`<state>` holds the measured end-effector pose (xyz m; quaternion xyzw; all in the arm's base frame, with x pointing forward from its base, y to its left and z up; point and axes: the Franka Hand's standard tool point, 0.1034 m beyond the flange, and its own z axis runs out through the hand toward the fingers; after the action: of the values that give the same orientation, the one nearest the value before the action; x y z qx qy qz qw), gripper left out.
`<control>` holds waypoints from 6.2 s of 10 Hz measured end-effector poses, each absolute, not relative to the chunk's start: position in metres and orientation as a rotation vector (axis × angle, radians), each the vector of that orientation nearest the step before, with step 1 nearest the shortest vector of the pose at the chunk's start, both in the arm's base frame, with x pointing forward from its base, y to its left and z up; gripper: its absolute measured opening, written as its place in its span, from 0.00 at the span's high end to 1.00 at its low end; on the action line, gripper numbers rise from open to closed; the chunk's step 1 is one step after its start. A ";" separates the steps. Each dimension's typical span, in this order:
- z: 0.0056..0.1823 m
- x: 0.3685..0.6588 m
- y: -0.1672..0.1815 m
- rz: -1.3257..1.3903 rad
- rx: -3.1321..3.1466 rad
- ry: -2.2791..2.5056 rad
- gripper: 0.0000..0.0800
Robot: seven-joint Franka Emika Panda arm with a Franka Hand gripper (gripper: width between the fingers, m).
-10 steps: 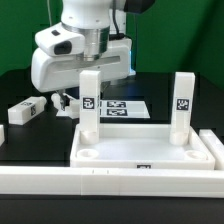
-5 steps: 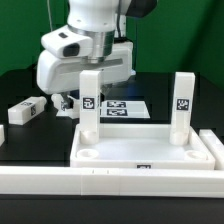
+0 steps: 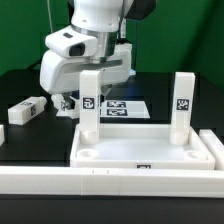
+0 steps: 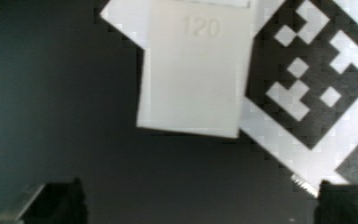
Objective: Assemble desk
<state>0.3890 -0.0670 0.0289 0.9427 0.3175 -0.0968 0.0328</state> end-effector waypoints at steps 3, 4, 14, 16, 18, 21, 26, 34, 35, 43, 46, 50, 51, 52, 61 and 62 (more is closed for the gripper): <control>0.029 0.383 -0.064 -0.487 2.846 0.996 0.19; 0.029 0.384 -0.064 -0.514 2.814 1.027 0.19; 0.030 0.364 -0.089 -0.762 2.747 1.095 0.19; 0.029 0.363 -0.088 -0.781 2.739 1.099 0.19; 0.028 0.358 -0.096 -0.797 2.720 1.087 0.19; 0.039 0.339 -0.104 -0.991 2.585 1.083 0.19; 0.035 0.331 -0.102 -1.306 2.368 1.024 0.19; 0.030 0.357 -0.101 -1.261 2.370 1.055 0.19; 0.029 0.362 -0.098 -1.251 2.382 1.047 0.19; 0.030 0.366 -0.097 -1.326 2.338 1.008 0.19; 0.027 0.357 -0.096 -1.453 2.248 0.983 0.19; 0.016 0.359 -0.098 -1.471 2.230 0.984 0.19; 0.011 0.359 -0.098 -1.458 2.236 0.991 0.19; 0.009 0.359 -0.098 -1.454 2.239 0.995 0.19; 0.019 0.358 -0.096 -1.478 2.224 0.984 0.64; 0.029 0.358 -0.095 -1.495 2.216 0.970 0.64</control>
Offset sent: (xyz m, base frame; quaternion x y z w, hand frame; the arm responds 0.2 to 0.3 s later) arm -0.0049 -0.0298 0.0083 -0.0784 -0.1283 -0.0417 0.9878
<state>0.3583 -0.0946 0.0294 0.7707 0.3374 -0.5199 0.1481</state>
